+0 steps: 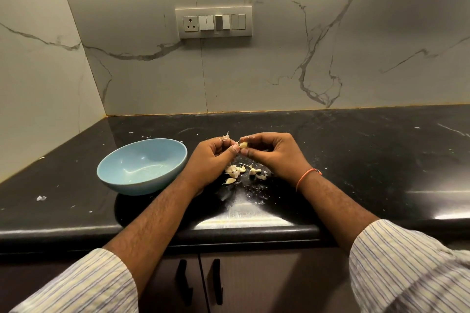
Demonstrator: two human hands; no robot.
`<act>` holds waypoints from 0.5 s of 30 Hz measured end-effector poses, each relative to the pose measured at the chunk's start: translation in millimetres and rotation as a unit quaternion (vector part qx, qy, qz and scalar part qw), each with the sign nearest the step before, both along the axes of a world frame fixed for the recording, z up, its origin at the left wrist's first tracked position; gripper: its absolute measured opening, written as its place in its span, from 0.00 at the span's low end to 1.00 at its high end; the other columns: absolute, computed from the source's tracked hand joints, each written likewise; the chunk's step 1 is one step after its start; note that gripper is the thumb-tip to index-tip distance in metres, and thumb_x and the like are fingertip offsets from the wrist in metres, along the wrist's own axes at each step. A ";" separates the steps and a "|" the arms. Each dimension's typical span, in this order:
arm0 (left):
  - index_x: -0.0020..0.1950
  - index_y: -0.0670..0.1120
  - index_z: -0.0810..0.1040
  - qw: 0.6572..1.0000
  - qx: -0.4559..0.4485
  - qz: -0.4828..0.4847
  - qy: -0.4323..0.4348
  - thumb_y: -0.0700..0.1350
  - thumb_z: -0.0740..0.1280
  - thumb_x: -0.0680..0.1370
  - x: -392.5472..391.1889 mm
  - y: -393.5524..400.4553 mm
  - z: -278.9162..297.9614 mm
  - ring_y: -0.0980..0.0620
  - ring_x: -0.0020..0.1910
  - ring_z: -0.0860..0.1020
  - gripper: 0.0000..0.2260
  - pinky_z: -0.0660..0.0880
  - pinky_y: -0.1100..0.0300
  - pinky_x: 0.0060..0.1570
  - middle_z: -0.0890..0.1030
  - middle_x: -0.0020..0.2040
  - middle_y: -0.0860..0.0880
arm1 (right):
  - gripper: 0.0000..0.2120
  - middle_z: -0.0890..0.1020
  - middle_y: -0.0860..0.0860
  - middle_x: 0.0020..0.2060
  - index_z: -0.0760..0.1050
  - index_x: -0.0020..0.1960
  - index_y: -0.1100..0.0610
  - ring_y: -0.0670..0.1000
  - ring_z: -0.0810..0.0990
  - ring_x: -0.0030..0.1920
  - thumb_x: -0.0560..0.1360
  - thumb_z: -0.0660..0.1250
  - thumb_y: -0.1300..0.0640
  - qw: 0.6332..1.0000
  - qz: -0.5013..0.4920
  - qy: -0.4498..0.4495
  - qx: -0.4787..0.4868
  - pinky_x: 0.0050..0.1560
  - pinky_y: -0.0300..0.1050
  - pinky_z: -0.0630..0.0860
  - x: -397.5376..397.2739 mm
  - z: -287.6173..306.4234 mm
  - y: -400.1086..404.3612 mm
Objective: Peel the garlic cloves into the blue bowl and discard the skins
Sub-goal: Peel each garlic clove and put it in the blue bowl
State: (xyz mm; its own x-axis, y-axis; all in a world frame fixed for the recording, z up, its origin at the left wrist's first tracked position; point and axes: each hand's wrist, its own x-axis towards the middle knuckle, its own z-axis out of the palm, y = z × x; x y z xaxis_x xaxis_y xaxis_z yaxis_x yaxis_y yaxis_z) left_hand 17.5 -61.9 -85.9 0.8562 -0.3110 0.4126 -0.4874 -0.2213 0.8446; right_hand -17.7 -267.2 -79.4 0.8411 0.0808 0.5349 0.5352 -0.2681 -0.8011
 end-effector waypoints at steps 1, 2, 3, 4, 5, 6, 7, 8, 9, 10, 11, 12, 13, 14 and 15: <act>0.53 0.48 0.86 1.000 0.002 0.002 0.003 0.44 0.71 0.83 -1.5 -0.5 0.9 0.56 0.40 0.81 0.05 0.80 0.56 0.45 0.87 0.42 0.46 | 0.14 0.89 0.52 0.51 0.86 0.59 0.61 0.49 0.88 0.55 0.73 0.79 0.63 1.000 0.010 0.008 0.011 0.60 0.48 0.84 -0.3 0.5 -0.4; 0.53 0.47 0.86 1.000 0.003 0.002 0.005 0.45 0.70 0.83 -2.8 -1.0 1.7 0.57 0.38 0.79 0.05 0.78 0.60 0.43 0.86 0.40 0.47 | 0.14 0.89 0.52 0.51 0.86 0.59 0.62 0.49 0.88 0.54 0.74 0.79 0.63 1.000 0.016 0.013 0.017 0.58 0.44 0.84 -0.8 0.7 -0.4; 0.52 0.46 0.86 1.000 0.005 0.002 0.007 0.45 0.70 0.84 -3.3 -1.6 2.2 0.57 0.37 0.78 0.06 0.77 0.61 0.41 0.84 0.39 0.48 | 0.14 0.89 0.52 0.51 0.85 0.59 0.62 0.48 0.88 0.54 0.75 0.78 0.63 0.999 0.021 0.016 0.020 0.55 0.41 0.83 -1.5 1.0 -0.3; 0.52 0.45 0.86 1.000 0.008 0.000 0.009 0.45 0.69 0.84 -3.2 -1.9 2.3 0.56 0.36 0.77 0.07 0.75 0.60 0.41 0.83 0.38 0.49 | 0.13 0.89 0.52 0.51 0.85 0.60 0.62 0.47 0.88 0.54 0.75 0.77 0.63 0.999 0.023 0.019 0.019 0.54 0.38 0.82 -1.5 0.8 0.0; 0.51 0.44 0.86 1.000 0.013 -0.002 0.012 0.45 0.68 0.85 -2.9 -2.0 2.2 0.55 0.36 0.76 0.08 0.74 0.59 0.40 0.82 0.37 0.49 | 0.13 0.89 0.51 0.52 0.85 0.60 0.61 0.47 0.88 0.54 0.76 0.77 0.63 0.999 0.024 0.022 0.015 0.53 0.38 0.82 -1.2 0.4 0.2; 0.51 0.44 0.85 1.000 0.019 -0.005 0.013 0.45 0.67 0.85 -2.6 -1.9 1.9 0.55 0.35 0.75 0.09 0.73 0.58 0.40 0.81 0.36 0.50 | 0.13 0.89 0.51 0.52 0.85 0.61 0.61 0.47 0.88 0.55 0.77 0.76 0.62 0.999 0.023 0.025 0.009 0.55 0.39 0.82 -0.5 0.1 0.2; 0.50 0.44 0.85 1.000 0.027 -0.005 0.013 0.45 0.66 0.85 -2.4 -1.8 1.8 0.56 0.34 0.74 0.10 0.72 0.59 0.38 0.79 0.35 0.51 | 0.13 0.89 0.51 0.53 0.85 0.61 0.60 0.47 0.87 0.56 0.77 0.76 0.62 0.999 0.023 0.026 0.003 0.58 0.42 0.82 0.0 -0.3 0.2; 0.50 0.43 0.85 0.999 0.034 -0.004 0.011 0.45 0.66 0.86 -2.0 -1.7 1.7 0.57 0.33 0.73 0.10 0.72 0.60 0.37 0.78 0.34 0.53 | 0.13 0.89 0.51 0.53 0.85 0.61 0.60 0.48 0.87 0.57 0.77 0.76 0.62 0.999 0.022 0.027 -0.002 0.60 0.44 0.82 0.5 -0.6 0.1; 0.50 0.43 0.84 0.999 0.042 -0.004 0.008 0.45 0.65 0.86 -1.8 -1.5 1.9 0.58 0.32 0.73 0.10 0.71 0.60 0.37 0.78 0.34 0.54 | 0.13 0.89 0.50 0.54 0.85 0.61 0.60 0.48 0.87 0.57 0.77 0.75 0.62 0.999 0.021 0.028 -0.006 0.61 0.45 0.82 0.8 -1.0 0.1; 0.51 0.43 0.84 0.999 0.049 -0.003 0.004 0.46 0.65 0.86 -1.5 -1.6 2.3 0.58 0.32 0.73 0.11 0.71 0.60 0.37 0.78 0.34 0.54 | 0.12 0.89 0.50 0.54 0.85 0.61 0.60 0.48 0.87 0.57 0.78 0.75 0.62 0.999 0.021 0.029 -0.009 0.62 0.45 0.82 0.9 -1.2 0.4; 0.51 0.43 0.84 0.998 0.055 -0.003 0.001 0.46 0.65 0.86 -1.4 -1.7 2.6 0.59 0.32 0.73 0.11 0.71 0.59 0.37 0.78 0.34 0.54 | 0.12 0.89 0.50 0.53 0.85 0.61 0.60 0.47 0.87 0.57 0.78 0.75 0.62 0.999 0.020 0.029 -0.011 0.61 0.45 0.82 1.1 -1.5 0.5; 0.50 0.44 0.84 0.998 0.061 -0.004 -0.001 0.46 0.64 0.86 -1.2 -1.9 2.9 0.58 0.32 0.73 0.11 0.71 0.59 0.37 0.78 0.34 0.55 | 0.12 0.89 0.50 0.53 0.85 0.62 0.60 0.47 0.87 0.57 0.78 0.74 0.62 0.999 0.019 0.030 -0.013 0.60 0.44 0.83 1.0 -1.7 0.6; 0.49 0.46 0.84 0.998 0.066 -0.005 -0.002 0.47 0.64 0.86 -1.0 -2.0 3.1 0.58 0.32 0.73 0.11 0.71 0.57 0.38 0.78 0.34 0.54 | 0.12 0.89 0.50 0.53 0.85 0.61 0.60 0.48 0.87 0.56 0.79 0.74 0.62 0.999 0.018 0.030 -0.015 0.59 0.44 0.83 1.2 -1.9 0.7; 0.49 0.47 0.83 0.998 0.070 -0.006 -0.003 0.47 0.64 0.86 -0.5 -2.0 3.3 0.57 0.32 0.73 0.11 0.71 0.55 0.38 0.79 0.35 0.54 | 0.11 0.89 0.50 0.53 0.85 0.61 0.60 0.48 0.88 0.56 0.79 0.74 0.62 0.999 0.016 0.030 -0.019 0.58 0.44 0.83 1.8 -2.3 0.9; 0.48 0.48 0.83 0.997 0.073 -0.008 -0.003 0.47 0.64 0.86 -0.5 -2.1 3.3 0.56 0.33 0.73 0.11 0.71 0.54 0.38 0.79 0.35 0.53 | 0.11 0.89 0.51 0.52 0.85 0.61 0.60 0.49 0.88 0.55 0.79 0.73 0.62 0.999 0.013 0.028 -0.022 0.56 0.44 0.83 2.4 -2.5 1.3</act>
